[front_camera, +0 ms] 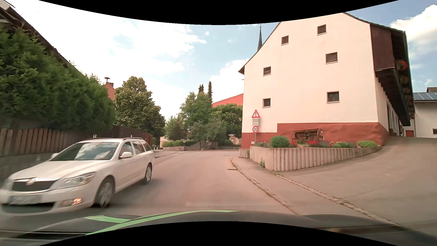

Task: Follow the waypoints while adhering to traffic rules and regulations

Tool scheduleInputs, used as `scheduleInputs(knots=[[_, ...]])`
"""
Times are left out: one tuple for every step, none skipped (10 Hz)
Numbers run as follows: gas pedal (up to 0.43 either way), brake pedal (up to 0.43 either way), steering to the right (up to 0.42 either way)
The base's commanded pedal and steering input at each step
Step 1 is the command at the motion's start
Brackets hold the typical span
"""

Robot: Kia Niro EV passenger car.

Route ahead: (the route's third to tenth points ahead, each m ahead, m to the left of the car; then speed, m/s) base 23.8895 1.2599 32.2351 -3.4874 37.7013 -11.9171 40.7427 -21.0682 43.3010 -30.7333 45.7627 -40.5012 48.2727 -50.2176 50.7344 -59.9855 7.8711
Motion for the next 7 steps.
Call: scheduleInputs(knots=[[0.268, 0.0, -0.092], [0.268, 0.0, -0.081], [0.26, 0.0, -0.07], [0.24, 0.0, -0.064], [0.22, 0.0, -0.055], [0.197, 0.0, -0.042], [0.169, 0.0, -0.024]])
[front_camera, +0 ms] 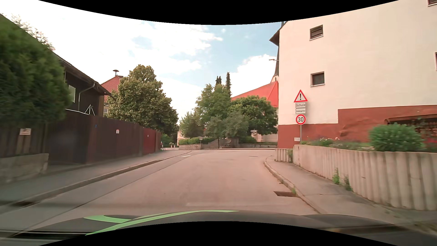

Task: Follow the waypoints while adhering to traffic rules and regulations

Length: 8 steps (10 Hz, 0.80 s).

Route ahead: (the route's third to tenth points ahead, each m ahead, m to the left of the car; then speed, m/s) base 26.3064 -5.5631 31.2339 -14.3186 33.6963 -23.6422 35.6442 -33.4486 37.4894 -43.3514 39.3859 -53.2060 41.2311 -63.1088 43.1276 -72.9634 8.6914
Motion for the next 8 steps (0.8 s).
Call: scheduleInputs(knots=[[0.138, 0.0, -0.012], [0.087, 0.0, -0.001], [0.039, 0.0, 0.006], [0.0, 0.0, 0.013], [0.0, 0.0, 0.023], [0.0, 0.0, 0.031], [0.0, 0.0, 0.035], [0.0, 0.0, 0.048]])
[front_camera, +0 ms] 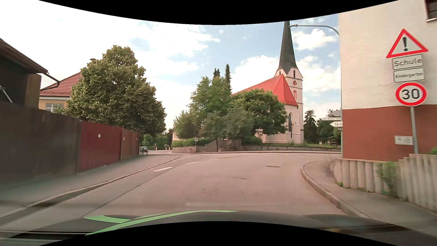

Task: Follow the waypoints while adhering to traffic rules and regulations

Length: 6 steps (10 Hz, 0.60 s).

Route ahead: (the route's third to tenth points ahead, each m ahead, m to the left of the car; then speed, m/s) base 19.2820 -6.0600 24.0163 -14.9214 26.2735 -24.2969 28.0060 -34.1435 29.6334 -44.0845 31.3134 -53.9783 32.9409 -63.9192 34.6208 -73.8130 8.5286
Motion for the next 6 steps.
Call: scheduleInputs(knots=[[0.0, 0.0, 0.066], [0.0, 0.0, 0.081], [0.0, 0.0, 0.096], [0.0, 0.0, 0.111], [0.0, 0.0, 0.128], [0.0, 0.0, 0.138]])
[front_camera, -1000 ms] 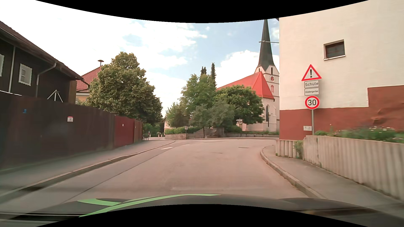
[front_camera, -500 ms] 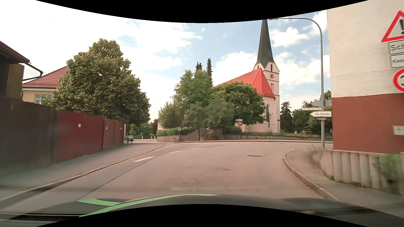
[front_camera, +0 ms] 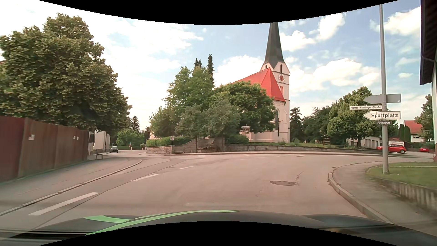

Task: Follow the waypoints while adhering to traffic rules and regulations

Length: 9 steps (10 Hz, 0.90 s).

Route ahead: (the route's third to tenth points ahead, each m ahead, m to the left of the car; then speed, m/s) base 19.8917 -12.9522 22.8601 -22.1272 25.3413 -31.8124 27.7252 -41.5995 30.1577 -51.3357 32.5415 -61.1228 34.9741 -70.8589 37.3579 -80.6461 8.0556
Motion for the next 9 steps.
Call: scheduleInputs(knots=[[0.0, 0.0, 0.152], [0.0, 0.0, 0.165], [0.008, 0.0, 0.173], [0.02, 0.0, 0.182], [0.028, 0.0, 0.191], [0.028, 0.0, 0.201], [0.039, 0.0, 0.212], [0.047, 0.0, 0.22], [0.047, 0.0, 0.223]])
